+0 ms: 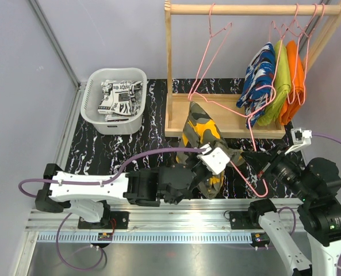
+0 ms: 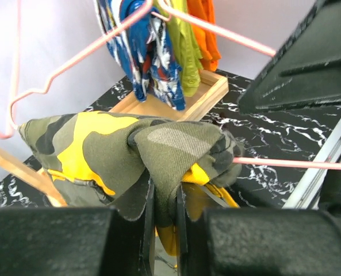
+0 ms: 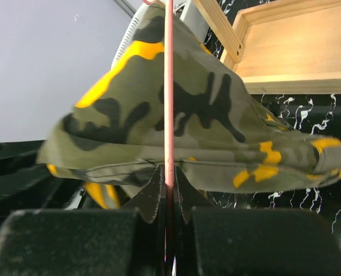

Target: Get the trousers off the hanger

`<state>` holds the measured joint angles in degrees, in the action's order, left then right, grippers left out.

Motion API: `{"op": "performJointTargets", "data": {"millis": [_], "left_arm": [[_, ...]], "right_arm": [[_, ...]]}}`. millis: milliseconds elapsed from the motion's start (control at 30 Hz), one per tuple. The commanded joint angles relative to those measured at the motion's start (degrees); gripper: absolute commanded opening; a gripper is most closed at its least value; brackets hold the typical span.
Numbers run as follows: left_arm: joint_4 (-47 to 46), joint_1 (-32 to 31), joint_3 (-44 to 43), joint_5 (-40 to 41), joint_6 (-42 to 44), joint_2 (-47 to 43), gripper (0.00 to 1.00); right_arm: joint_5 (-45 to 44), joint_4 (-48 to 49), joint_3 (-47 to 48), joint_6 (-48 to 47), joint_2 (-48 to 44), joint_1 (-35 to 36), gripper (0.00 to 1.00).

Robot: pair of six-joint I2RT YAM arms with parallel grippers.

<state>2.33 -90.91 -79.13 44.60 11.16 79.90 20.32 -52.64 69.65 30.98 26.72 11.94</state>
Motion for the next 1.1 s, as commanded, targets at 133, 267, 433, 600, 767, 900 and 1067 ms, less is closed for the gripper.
{"op": "performJointTargets", "data": {"millis": [133, 267, 433, 600, 767, 900, 1067], "left_arm": [[-8.83, -1.11, -5.68, 6.11, 2.11, -9.67, 0.00], [-7.52, -1.98, -7.17, 6.64, 0.45, -13.88, 0.00], [-6.02, -2.16, -7.70, 8.48, 0.00, -17.49, 0.00], [-6.55, -2.16, -7.09, 10.33, 2.11, -19.16, 0.00], [-9.09, -2.16, -5.86, 11.56, 4.22, -21.10, 0.00], [-9.97, -2.16, -5.77, 12.00, 5.45, -22.50, 0.00], [-9.28, -2.16, -8.13, 12.35, 7.74, -22.95, 0.00]], "right_arm": [[-6.95, 5.62, -10.13, -1.19, -3.52, -0.26, 0.00], [-6.96, 6.85, -16.98, -0.66, -4.66, -0.26, 0.00], [-6.87, 7.38, -19.37, -0.22, -6.24, -0.25, 0.00], [-6.69, 7.73, -19.11, -0.22, -6.07, -0.25, 0.00], [-6.25, 7.38, -19.02, -0.48, -5.63, -0.26, 0.00], [-7.13, 7.03, -19.64, -1.28, -5.71, -0.26, 0.00], [-7.40, 7.20, -20.69, -1.19, -5.89, -0.26, 0.00]]}}
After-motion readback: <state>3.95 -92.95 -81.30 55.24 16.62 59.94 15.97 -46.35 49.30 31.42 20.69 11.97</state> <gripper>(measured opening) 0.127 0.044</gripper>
